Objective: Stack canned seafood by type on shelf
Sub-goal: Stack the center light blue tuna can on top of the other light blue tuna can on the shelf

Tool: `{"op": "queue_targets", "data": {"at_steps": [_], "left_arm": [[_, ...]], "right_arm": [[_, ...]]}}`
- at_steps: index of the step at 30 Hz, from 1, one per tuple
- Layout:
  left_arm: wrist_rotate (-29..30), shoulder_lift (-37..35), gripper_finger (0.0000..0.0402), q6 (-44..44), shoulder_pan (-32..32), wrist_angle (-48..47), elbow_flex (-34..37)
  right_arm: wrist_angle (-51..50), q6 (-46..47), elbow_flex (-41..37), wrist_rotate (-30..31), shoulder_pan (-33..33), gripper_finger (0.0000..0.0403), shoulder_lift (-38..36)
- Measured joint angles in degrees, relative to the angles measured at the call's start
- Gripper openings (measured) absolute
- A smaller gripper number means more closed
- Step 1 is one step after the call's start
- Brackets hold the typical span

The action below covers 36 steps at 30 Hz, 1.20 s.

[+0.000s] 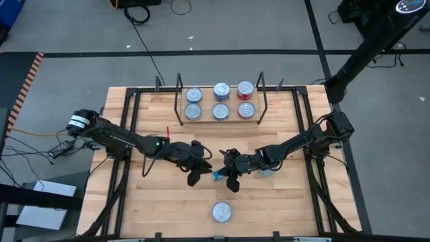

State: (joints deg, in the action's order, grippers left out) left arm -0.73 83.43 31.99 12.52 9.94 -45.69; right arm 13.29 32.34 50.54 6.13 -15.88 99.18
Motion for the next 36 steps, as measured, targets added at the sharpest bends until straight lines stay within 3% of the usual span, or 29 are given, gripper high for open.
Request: {"op": "queue_targets", "data": {"at_steps": [4,8,13,20,24,28,36], "left_arm": [[-1.6,2.0,0.0136,-0.1,1.1,6.6,-1.9],[-2.3,2.9,0.0144,2.1,1.5,12.2,-2.0],[-1.0,2.6,0.0145,2.5,2.8,6.0,-2.0],[11.1,2.6,0.0146,-1.4,6.6,-11.5,-8.1],[12.0,2.7,0.0155,-0.4,8.0,-13.5,-11.7],[13.0,4.0,0.0184,1.6,8.2,-15.5,-12.8],[12.5,9.4,0.0269,6.2,7.4,-14.9,-12.8]], "right_arm": [[0.6,-0.5,0.0,0.0,0.0,0.0011,0.0],[1.1,-0.6,-0.1,0.0,0.1,0.0011,0.1],[1.1,-1.0,-0.1,0.0,0.4,0.0011,-0.6],[1.3,-2.4,-0.1,0.0,0.5,0.0011,-3.3],[0.3,-2.9,-0.1,0.1,0.6,0.0011,-6.8],[-5.6,-3.8,0.0,0.2,0.8,0.0011,-12.0],[-29.8,-1.8,0.0,0.3,0.6,0.0011,-26.1]]}}
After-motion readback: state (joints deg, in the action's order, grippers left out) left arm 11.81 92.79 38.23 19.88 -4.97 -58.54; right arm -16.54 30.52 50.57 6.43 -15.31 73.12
